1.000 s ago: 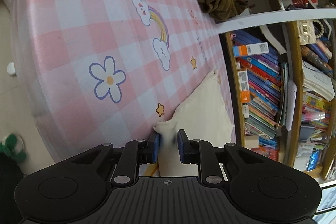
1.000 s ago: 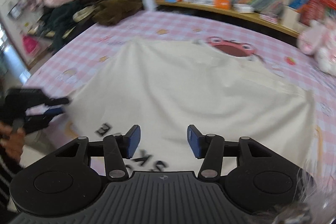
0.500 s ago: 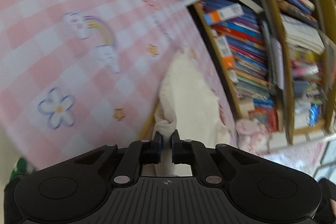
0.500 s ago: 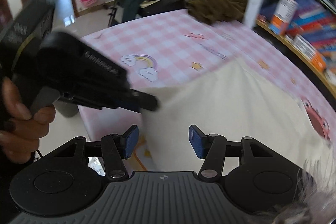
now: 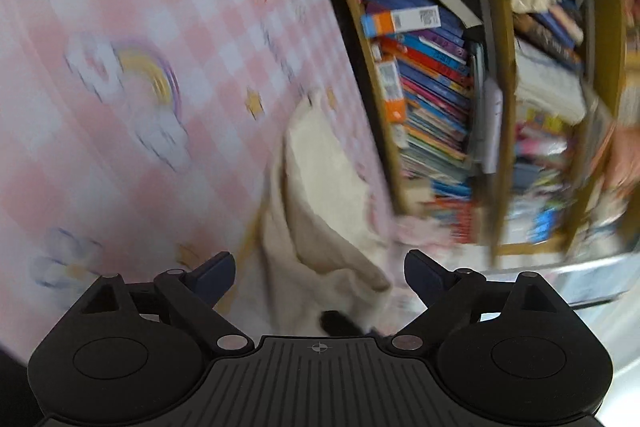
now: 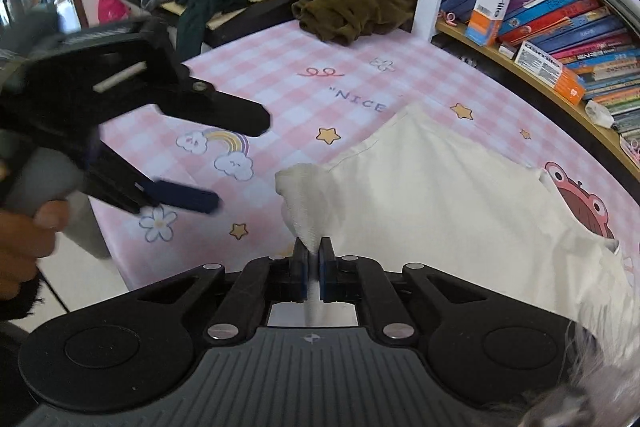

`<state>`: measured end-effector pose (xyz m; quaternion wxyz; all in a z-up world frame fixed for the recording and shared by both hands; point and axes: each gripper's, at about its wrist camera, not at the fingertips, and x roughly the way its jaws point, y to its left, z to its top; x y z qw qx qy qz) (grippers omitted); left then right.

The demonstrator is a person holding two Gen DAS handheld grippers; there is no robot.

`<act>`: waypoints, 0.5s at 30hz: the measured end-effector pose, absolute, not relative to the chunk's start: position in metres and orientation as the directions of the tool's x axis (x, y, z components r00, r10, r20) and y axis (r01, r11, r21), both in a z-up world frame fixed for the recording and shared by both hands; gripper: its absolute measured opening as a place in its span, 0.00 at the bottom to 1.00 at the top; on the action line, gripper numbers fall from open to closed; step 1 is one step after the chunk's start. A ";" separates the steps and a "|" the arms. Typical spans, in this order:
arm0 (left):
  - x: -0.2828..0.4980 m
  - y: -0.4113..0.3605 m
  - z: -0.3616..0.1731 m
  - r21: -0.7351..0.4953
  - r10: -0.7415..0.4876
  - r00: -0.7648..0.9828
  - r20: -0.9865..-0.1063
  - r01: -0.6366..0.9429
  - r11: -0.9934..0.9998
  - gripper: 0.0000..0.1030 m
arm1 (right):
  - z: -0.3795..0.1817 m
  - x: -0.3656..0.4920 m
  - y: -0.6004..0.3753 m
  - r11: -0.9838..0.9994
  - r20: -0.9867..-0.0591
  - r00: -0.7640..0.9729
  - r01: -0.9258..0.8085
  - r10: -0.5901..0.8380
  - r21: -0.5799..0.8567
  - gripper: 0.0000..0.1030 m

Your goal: Fold clothes

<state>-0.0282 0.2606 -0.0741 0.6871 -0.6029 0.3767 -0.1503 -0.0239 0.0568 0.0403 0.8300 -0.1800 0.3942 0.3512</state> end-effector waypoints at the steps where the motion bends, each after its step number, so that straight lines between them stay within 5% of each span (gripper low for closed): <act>1: -0.022 0.257 -0.082 -0.944 -0.681 0.658 -0.323 -0.271 0.187 0.92 | 0.042 -0.026 0.057 0.687 -0.779 0.441 -0.726 0.445 -0.019 0.05; 10: 0.013 0.227 -0.105 -0.937 -0.758 0.575 -0.308 -0.323 0.135 0.91 | 0.042 -0.026 0.062 0.691 -0.804 0.396 -0.722 0.443 0.026 0.08; 13: 0.016 0.229 -0.107 -0.931 -0.764 0.555 -0.329 -0.326 0.164 0.90 | 0.048 -0.026 0.050 0.718 -0.797 0.394 -0.692 0.458 0.071 0.39; 15: 0.019 0.228 -0.107 -0.931 -0.777 0.535 -0.332 -0.318 0.179 0.90 | 0.052 -0.025 0.039 0.742 -0.787 0.401 -0.662 0.468 0.104 0.47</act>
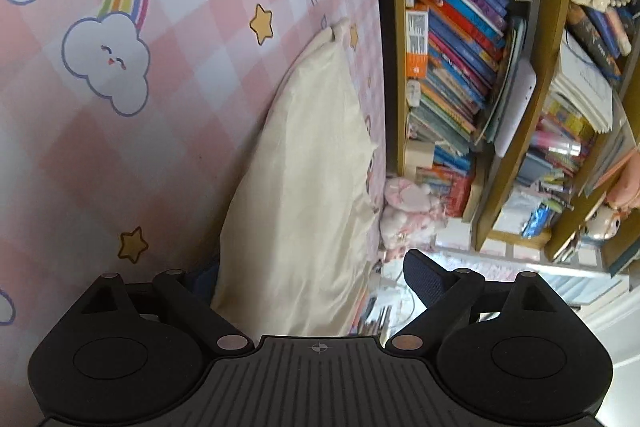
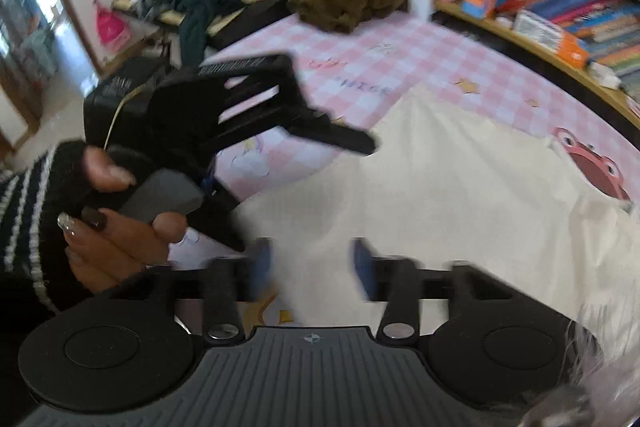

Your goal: Fold clothes

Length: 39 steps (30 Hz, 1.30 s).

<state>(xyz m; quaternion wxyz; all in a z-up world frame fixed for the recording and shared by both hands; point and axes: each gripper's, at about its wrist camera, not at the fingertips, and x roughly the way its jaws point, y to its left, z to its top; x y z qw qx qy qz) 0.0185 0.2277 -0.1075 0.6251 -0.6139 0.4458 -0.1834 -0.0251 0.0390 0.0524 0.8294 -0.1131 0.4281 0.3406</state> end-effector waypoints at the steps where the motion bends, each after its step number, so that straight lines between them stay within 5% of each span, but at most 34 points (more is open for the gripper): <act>1: 0.020 0.226 -0.106 -0.928 -0.780 0.524 -0.343 -0.316 0.196 0.90 | 0.055 -0.024 0.031 0.761 -0.780 0.412 -0.637 0.472 0.124 0.47; 9: 0.023 0.219 -0.102 -0.897 -0.762 0.481 -0.433 -0.314 0.312 0.84 | 0.069 -0.019 -0.049 0.920 -0.742 0.556 -0.319 0.376 0.227 0.50; 14: 0.023 0.217 -0.103 -0.866 -0.733 0.466 -0.495 -0.329 0.376 0.53 | 0.063 -0.012 -0.081 0.959 -0.764 0.582 -0.136 0.280 0.248 0.52; 19: 0.019 0.221 -0.107 -0.855 -0.719 0.467 -0.515 -0.340 0.391 0.38 | 0.053 -0.002 -0.092 0.963 -0.792 0.556 -0.065 0.253 0.262 0.55; 39: 0.017 0.224 -0.111 -0.860 -0.722 0.471 -0.507 -0.334 0.386 0.40 | 0.030 0.009 -0.049 0.965 -0.821 0.515 -0.046 0.246 0.260 0.67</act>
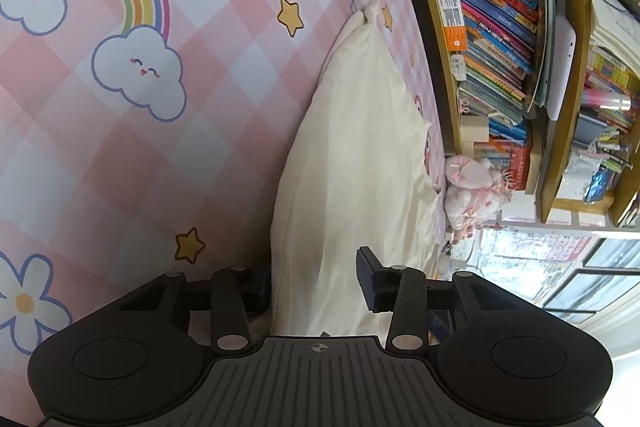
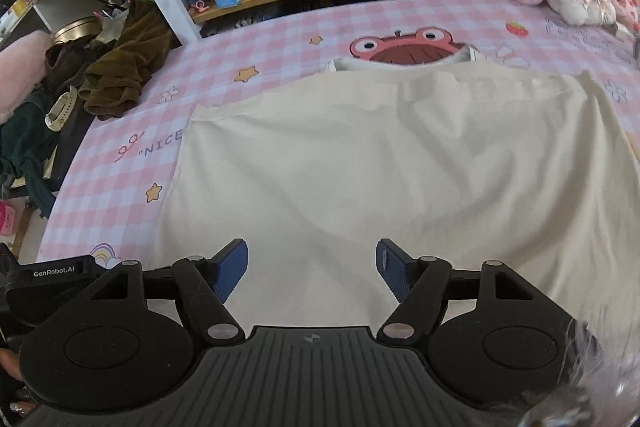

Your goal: Fold clothes

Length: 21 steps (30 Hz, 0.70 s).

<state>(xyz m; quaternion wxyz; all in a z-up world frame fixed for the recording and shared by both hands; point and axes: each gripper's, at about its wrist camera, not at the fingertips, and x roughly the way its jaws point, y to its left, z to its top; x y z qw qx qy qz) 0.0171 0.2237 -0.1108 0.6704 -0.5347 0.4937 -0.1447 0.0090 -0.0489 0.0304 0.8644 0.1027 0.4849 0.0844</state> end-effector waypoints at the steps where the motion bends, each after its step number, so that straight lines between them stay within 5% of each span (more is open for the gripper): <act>1: 0.017 0.223 -0.110 -0.860 -0.720 0.473 -0.508 -0.332 0.388 0.40 | 0.028 0.007 -0.049 0.963 -0.825 0.510 -0.032 0.245 0.267 0.67; 21: 0.015 0.222 -0.105 -0.859 -0.706 0.489 -0.512 -0.308 0.409 0.42 | 0.019 -0.019 -0.039 0.964 -0.841 0.486 -0.007 0.236 0.267 0.68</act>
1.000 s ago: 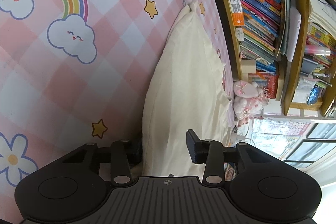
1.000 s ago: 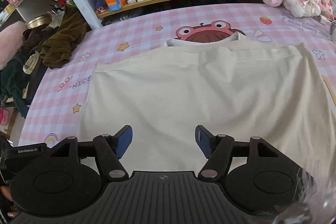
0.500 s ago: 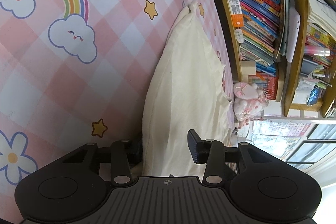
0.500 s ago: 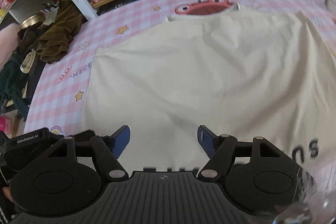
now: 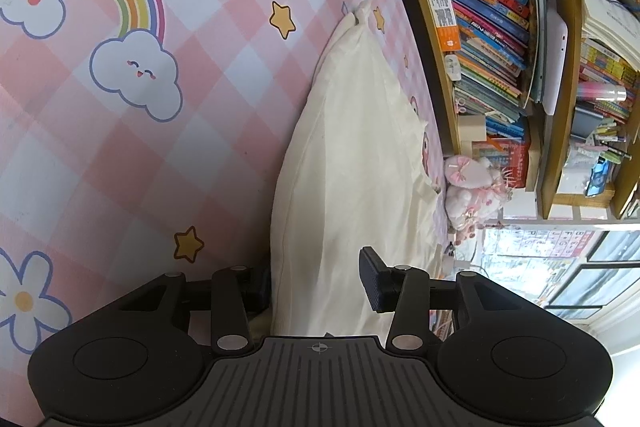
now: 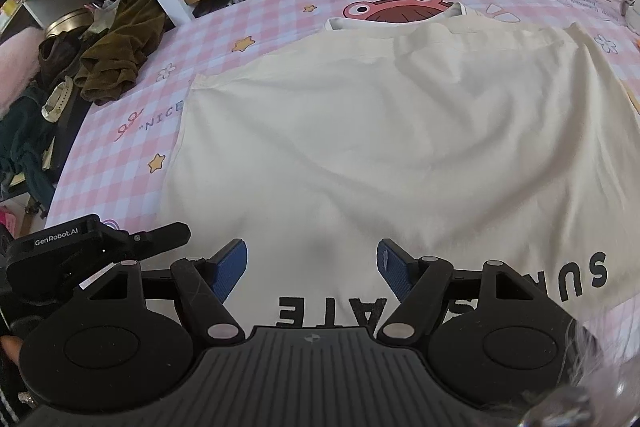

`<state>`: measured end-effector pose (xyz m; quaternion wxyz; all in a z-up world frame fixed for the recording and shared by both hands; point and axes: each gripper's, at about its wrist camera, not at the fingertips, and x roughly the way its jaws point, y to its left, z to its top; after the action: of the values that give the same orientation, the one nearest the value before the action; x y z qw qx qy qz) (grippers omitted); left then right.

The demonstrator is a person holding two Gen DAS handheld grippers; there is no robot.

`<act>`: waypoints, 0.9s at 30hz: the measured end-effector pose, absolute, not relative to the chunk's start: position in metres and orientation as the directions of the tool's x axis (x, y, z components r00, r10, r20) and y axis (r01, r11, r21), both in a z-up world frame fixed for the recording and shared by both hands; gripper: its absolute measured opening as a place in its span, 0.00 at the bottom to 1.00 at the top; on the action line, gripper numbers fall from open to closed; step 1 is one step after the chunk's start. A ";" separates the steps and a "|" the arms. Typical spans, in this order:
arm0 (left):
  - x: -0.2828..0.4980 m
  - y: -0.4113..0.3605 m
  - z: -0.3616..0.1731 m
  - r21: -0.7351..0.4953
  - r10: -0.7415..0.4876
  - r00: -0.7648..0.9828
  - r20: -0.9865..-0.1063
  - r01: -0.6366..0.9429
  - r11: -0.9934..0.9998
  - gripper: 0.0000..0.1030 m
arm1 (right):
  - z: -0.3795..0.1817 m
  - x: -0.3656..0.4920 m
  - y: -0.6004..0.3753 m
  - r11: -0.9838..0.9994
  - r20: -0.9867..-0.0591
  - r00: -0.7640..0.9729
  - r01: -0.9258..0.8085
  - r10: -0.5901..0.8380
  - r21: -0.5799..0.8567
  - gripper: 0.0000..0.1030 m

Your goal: Fold clothes

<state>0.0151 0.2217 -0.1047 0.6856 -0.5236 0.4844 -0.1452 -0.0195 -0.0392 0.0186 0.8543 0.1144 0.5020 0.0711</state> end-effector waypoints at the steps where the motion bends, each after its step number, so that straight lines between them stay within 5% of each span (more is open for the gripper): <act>1: 0.015 0.222 -0.105 -0.860 -0.707 0.490 -0.510 -0.310 0.405 0.42 | 0.019 -0.020 -0.039 0.964 -0.842 0.485 -0.005 0.234 0.265 0.68; 27: 0.011 0.228 -0.112 -0.881 -0.717 0.515 -0.470 -0.322 0.346 0.42 | 0.014 -0.018 -0.029 0.972 -0.859 0.458 -0.053 0.229 0.231 0.69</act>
<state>0.0109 0.2283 -0.1115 0.6723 -0.5529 0.4699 -0.1466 -0.0182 -0.0287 0.0144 0.8495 0.0856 0.5139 0.0831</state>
